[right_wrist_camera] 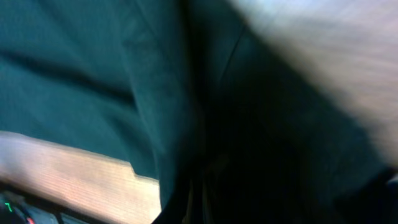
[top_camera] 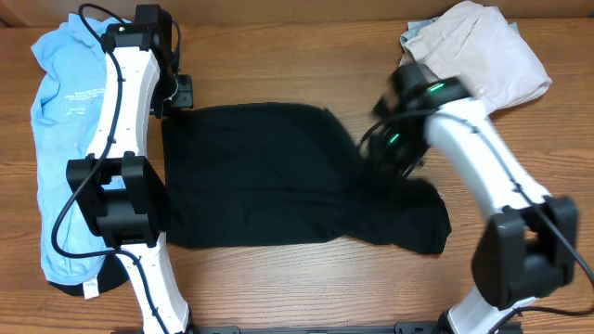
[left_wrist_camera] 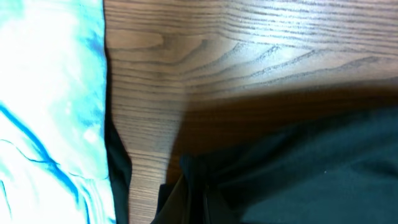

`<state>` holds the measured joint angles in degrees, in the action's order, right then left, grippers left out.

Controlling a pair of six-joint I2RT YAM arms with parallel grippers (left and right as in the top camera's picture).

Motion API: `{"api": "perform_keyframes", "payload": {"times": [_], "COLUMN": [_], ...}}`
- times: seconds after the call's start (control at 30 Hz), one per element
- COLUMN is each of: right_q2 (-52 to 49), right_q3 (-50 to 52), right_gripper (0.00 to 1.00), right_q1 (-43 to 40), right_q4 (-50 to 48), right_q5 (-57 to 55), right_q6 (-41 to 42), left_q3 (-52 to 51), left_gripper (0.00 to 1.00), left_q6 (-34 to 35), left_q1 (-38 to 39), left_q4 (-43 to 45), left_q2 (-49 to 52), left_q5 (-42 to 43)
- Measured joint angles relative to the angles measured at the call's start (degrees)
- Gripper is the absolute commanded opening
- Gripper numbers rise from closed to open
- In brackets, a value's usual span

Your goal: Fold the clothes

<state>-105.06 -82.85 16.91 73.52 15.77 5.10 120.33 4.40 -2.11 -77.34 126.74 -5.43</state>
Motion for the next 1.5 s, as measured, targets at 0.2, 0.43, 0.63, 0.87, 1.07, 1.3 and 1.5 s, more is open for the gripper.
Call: {"api": "perform_keyframes", "payload": {"times": [0.2,0.43,0.63,0.87,1.07,1.3,1.5], "right_q2": [-1.1,-1.1,-0.2,-0.2,-0.2,-0.3,-0.9], "right_q3": [9.1,1.6,-2.6,3.6,9.8,12.2,14.4], "right_gripper": [0.16,0.54,0.57,0.57,0.57,0.56,0.44], "right_q1": [6.8,0.4,-6.9,-7.7,-5.5,-3.1,-1.0], "right_q4": [-0.7,1.5,-3.5,-8.7,-16.6,-27.4,-33.0], "right_q5": [-0.4,-1.0,-1.1,0.6,2.4,2.9,2.8], "right_q6": [4.8,4.2,3.0,2.6,2.8,2.4,2.4], "left_q3": [0.0,0.0,0.0,0.0,0.0,0.0,0.0], "left_gripper": [0.04,0.04,0.04,0.04,0.04,0.04,0.04], "left_q6": [-0.1,-0.1,-0.1,-0.1,-0.1,-0.1,-0.1], "left_q1": [0.0,0.0,0.0,0.0,0.0,0.0,0.0], "left_q4": [0.3,1.5,2.2,3.2,3.7,3.8,3.7], "left_q2": [0.0,0.0,0.0,0.0,0.0,0.0,0.0], "left_q5": [-0.1,-0.3,-0.3,-0.2,-0.2,-0.2,-0.2]}}
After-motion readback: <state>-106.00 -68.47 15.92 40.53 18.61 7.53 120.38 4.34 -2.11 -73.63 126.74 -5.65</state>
